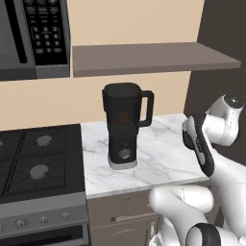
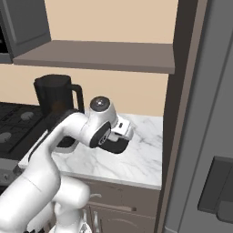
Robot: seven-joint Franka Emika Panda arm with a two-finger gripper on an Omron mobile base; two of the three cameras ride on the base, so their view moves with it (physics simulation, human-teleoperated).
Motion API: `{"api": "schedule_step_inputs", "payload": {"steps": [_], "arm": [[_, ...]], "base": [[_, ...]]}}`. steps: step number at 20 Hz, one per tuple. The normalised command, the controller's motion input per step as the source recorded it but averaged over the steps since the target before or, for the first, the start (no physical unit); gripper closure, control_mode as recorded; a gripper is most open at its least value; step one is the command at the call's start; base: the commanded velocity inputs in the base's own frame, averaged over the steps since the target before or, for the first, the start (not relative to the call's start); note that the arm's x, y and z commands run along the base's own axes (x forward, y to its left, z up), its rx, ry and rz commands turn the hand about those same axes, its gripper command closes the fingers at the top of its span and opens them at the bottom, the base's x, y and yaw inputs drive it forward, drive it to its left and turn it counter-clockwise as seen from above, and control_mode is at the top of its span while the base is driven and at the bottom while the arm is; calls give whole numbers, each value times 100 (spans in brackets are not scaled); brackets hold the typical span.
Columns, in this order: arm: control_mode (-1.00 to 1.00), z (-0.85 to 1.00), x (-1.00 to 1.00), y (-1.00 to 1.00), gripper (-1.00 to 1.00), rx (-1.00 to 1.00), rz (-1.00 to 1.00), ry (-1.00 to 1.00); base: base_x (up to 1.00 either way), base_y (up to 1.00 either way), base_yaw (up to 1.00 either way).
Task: Open the blender lid, put the orange in the blender, close the lid, and start the blender.
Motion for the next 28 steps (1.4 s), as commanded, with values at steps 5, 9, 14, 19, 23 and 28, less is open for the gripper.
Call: {"api": "schedule_step_inputs", "payload": {"steps": [5,9,14,19,23,28], "arm": [[-100,100,-30,34,100,-1,0,-10],[-100,100,-28,41,100,-2,2,-9],[-100,100,-26,49,100,-4,3,-7],[-100,100,-30,51,100,-5,3,-5],[-100,100,-38,47,100,-5,2,-7],[-100,88,-28,56,100,-4,3,-4]], "base": [[0,0,0],[0,0,0],[0,0,0],[0,0,0],[0,0,0],[0,0,0]]}}
